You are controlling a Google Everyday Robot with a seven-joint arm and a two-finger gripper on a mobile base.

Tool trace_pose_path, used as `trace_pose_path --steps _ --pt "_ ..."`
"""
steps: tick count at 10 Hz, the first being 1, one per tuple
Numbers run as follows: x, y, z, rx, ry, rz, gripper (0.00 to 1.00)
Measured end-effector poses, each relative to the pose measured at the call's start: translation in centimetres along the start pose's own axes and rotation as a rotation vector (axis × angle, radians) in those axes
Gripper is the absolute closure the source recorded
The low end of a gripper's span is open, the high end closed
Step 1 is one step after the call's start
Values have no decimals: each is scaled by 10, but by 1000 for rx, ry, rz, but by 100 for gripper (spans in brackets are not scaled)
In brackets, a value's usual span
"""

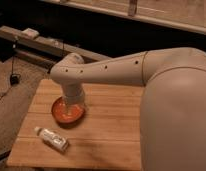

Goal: Place the bottle in the ceramic bowl

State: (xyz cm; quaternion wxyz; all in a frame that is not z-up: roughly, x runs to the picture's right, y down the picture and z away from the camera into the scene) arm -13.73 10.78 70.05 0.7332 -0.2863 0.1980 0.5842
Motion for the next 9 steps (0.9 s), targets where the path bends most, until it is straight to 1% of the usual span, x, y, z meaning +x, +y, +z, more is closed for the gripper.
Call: trace_pose_path --steps 1,2,3,4,5,6,7,9 --pt "2 20 3 -7 -4 -95 35" --pt "6 36 6 -10 -8 -172 35" --pt "15 57 11 -12 -13 -286 35" --pt "23 72 16 -14 -14 -381 35" --pt "31 86 23 -17 -6 -458 35" --pt "38 104 33 -17 4 -557 35" --pt "41 117 47 -14 17 -625 35" --pt "41 133 65 -10 40 -688 35"
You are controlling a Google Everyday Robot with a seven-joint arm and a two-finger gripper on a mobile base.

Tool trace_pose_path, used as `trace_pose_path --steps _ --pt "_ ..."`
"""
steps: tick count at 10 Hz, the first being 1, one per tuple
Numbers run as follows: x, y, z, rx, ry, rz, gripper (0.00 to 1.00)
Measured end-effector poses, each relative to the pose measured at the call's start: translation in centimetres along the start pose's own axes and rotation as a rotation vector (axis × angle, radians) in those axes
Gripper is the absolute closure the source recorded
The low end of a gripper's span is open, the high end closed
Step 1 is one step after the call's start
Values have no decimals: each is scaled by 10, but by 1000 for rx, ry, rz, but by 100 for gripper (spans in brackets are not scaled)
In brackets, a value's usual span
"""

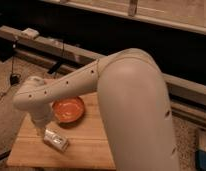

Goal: Place the bottle in the ceramic bowl

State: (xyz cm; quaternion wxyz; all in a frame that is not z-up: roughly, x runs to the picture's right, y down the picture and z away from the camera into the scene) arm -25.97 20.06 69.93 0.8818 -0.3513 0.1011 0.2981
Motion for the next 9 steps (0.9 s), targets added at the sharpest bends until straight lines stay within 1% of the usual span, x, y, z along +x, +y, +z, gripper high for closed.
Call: trace_pose_path --steps 4,6,9 --pt "-11 8 21 4 45 -56 35" --pt "-12 11 29 4 64 -72 35" --pt "-16 15 48 -1 110 -90 35"
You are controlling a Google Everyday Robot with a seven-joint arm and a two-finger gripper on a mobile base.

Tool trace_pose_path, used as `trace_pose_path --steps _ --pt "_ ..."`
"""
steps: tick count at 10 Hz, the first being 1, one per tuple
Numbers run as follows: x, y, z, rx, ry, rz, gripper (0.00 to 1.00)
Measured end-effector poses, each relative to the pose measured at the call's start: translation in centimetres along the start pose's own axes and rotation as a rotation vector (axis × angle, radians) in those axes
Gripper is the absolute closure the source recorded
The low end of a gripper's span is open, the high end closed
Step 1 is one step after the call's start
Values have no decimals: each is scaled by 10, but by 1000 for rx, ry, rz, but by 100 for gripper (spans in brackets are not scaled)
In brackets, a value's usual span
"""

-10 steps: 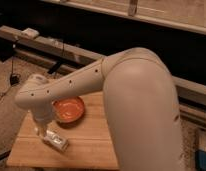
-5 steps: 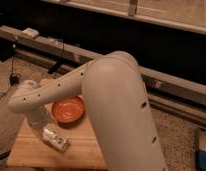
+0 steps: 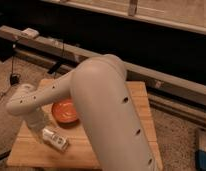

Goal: Place the bottle in the ceramic bowl

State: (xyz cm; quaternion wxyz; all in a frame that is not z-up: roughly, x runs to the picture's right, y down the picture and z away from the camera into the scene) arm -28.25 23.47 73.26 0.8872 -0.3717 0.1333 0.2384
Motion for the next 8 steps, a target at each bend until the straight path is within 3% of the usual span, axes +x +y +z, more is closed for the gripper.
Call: trace_pose_path --steps 8 --pt "-9 0 33 27 88 -50 35"
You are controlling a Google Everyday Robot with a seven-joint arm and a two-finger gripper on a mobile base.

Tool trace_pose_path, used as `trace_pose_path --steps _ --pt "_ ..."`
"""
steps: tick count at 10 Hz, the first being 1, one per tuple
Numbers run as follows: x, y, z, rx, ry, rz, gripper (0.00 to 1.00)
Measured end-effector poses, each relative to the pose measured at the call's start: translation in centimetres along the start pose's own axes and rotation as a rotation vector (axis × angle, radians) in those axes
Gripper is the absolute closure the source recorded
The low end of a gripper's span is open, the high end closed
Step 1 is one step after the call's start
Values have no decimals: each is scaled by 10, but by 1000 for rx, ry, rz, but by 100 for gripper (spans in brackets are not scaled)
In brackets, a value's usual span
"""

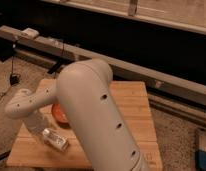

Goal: Place the bottle in the ceramic bowl

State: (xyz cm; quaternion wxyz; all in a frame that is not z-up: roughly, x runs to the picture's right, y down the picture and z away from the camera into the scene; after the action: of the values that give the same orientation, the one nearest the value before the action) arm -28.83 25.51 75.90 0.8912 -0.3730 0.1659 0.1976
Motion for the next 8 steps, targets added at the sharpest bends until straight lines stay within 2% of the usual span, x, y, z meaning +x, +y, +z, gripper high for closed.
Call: trace_pose_path --steps 2,3,6,8 --pt "-2 -1 5 6 16 -12 35" --pt "-2 -2 8 8 28 -22 39" --pt "-4 -2 9 3 35 -37 66" --pt "-4 -3 2 -13 17 -38 88"
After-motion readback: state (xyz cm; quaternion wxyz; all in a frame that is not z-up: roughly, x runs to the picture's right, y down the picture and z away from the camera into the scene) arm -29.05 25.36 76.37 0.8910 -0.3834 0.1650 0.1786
